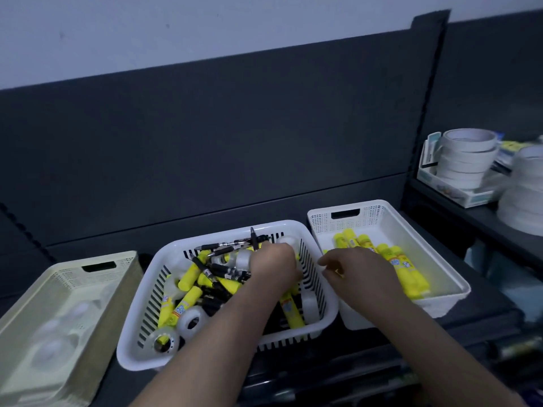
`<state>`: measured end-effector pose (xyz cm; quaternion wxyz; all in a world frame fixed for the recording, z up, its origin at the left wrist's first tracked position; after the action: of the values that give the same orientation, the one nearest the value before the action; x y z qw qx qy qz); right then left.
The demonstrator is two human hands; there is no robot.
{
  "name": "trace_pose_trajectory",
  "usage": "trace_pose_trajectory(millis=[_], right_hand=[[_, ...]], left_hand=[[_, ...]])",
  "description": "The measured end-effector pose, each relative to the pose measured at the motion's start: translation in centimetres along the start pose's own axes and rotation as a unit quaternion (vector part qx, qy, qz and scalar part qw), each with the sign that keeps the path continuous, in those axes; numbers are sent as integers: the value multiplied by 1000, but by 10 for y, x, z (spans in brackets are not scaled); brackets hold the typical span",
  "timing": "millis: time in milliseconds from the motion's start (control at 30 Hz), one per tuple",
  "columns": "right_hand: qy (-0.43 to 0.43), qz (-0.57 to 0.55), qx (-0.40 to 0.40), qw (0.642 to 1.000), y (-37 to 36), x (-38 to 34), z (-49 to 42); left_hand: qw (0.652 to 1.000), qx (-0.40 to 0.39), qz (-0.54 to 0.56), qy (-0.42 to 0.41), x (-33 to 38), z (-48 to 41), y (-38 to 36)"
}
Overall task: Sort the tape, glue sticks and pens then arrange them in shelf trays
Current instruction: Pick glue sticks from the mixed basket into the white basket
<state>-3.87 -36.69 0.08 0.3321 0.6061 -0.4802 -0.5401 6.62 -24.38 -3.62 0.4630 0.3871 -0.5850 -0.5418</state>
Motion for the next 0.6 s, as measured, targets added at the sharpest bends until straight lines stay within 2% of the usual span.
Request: trace_pose_trajectory(millis=[67, 167, 300, 400, 600], right_hand=[[0, 4, -9, 1000, -2, -4, 3], [12, 18, -23, 999, -8, -21, 4], [33, 125, -77, 989, -19, -52, 3], [26, 189, -79, 978, -26, -58, 5], [18, 162, -69, 984, -29, -63, 10]], left_hand=[[1000, -2, -11, 15, 1, -4, -7], [999, 19, 47, 5, -9, -6, -2], [991, 50, 125, -8, -34, 0, 20], [982, 74, 175, -1, -49, 8, 30], [959, 100, 264, 7, -64, 33, 44]])
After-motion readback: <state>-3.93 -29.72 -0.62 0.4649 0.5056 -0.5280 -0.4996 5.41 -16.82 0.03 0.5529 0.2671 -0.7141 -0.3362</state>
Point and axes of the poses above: each hand's wrist, its own z-axis away from the middle knuckle, its own y-axis out of the back of the hand, x = y × z, the point moved 3 cm from there along -z, towards the middle knuckle, and after that the axes turned 3 degrees about y, right-handed, at the moved point
